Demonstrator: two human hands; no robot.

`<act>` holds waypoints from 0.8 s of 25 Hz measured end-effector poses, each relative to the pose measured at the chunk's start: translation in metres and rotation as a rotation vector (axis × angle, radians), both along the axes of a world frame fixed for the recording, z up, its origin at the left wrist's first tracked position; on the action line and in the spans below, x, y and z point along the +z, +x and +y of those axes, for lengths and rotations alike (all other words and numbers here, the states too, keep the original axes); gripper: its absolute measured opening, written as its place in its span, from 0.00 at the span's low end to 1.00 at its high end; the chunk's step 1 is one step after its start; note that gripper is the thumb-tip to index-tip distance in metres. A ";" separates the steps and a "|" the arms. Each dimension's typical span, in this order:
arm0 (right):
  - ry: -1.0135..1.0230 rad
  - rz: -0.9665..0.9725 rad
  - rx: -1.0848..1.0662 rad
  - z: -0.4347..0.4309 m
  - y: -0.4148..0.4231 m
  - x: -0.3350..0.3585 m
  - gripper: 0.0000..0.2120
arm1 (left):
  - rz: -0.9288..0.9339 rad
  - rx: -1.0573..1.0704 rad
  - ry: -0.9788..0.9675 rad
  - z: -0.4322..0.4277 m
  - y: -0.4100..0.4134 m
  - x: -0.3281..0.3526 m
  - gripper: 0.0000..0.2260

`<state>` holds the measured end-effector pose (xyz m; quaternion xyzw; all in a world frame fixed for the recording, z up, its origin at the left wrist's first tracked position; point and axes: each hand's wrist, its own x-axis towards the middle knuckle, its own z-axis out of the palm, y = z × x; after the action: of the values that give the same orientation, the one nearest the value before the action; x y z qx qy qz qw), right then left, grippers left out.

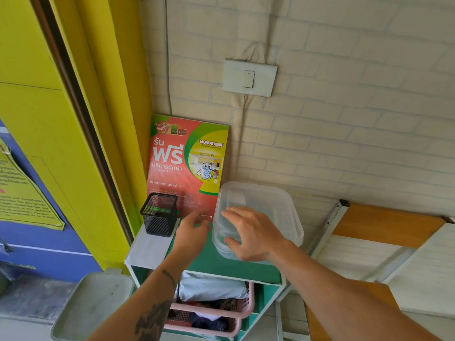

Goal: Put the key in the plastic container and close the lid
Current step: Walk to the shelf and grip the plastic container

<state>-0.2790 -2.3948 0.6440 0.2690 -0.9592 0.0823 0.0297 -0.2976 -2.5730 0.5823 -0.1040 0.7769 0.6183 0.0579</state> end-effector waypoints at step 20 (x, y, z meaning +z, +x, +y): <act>-0.433 -0.052 -0.669 0.084 -0.015 -0.024 0.27 | -0.065 -0.122 -0.132 0.018 -0.037 0.033 0.23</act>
<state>-0.2936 -2.3107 0.6198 -0.0727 -0.9547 0.2751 0.0867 -0.3342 -2.5549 0.6158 -0.0801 0.8186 0.5574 0.1134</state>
